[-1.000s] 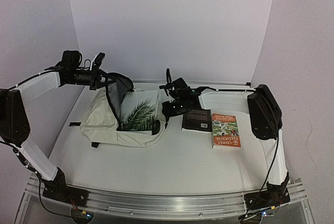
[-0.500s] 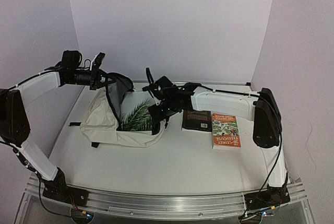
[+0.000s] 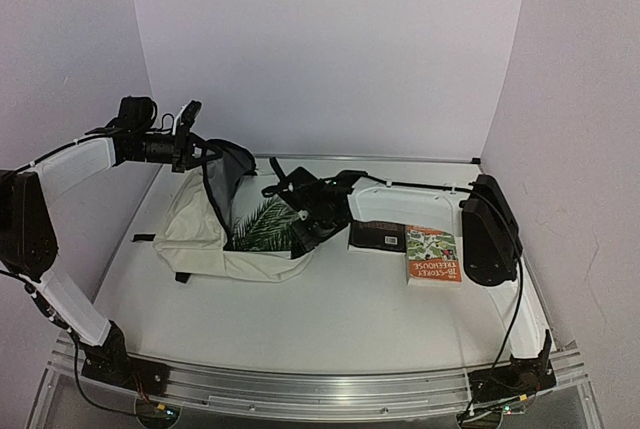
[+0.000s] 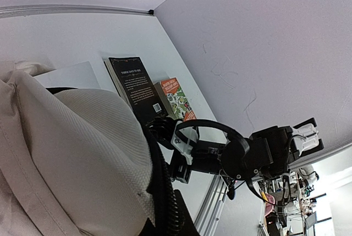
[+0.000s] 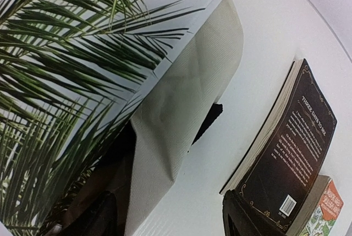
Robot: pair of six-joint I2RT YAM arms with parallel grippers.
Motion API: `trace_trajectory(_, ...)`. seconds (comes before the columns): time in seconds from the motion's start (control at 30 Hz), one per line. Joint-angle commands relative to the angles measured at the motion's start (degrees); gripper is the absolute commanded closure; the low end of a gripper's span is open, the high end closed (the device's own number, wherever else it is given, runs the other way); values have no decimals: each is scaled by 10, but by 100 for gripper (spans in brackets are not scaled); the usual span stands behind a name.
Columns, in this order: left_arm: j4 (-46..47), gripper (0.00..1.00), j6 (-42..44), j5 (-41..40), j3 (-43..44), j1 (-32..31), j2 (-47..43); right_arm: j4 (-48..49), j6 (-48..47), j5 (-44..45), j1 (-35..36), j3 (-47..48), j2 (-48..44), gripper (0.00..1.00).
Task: Pack the student bag
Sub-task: Adjust the book in the student bag.
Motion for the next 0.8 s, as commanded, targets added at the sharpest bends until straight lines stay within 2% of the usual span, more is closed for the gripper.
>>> trace_trajectory(0.0, 19, 100, 11, 33, 26, 1, -25, 1, -2, 48, 4, 45, 36, 36)
trace_trajectory(0.3, 19, 100, 12, 34, 25, 1, -30, 47, -21, 69, 4, 87, 96, 38)
trace_trajectory(0.37, 19, 100, 12, 34, 25, 1, -31, 53, -20, 81, 4, 79, 102, 48)
trace_trajectory(0.47, 18, 100, 13, 32, 25, 1, -33, 74, -2, 120, 3, 58, 91, 77)
trace_trajectory(0.57, 16, 100, 16, 28, 27, 1, -35, 110, 36, 147, -4, 44, 58, 100)
trace_trajectory(0.63, 14, 100, 19, 26, 27, 1, -41, 140, 75, 133, -21, 32, 31, 100)
trace_trajectory(0.77, 12, 100, 27, 23, 29, 12, -63, 232, 143, 31, -88, -7, -31, 100)
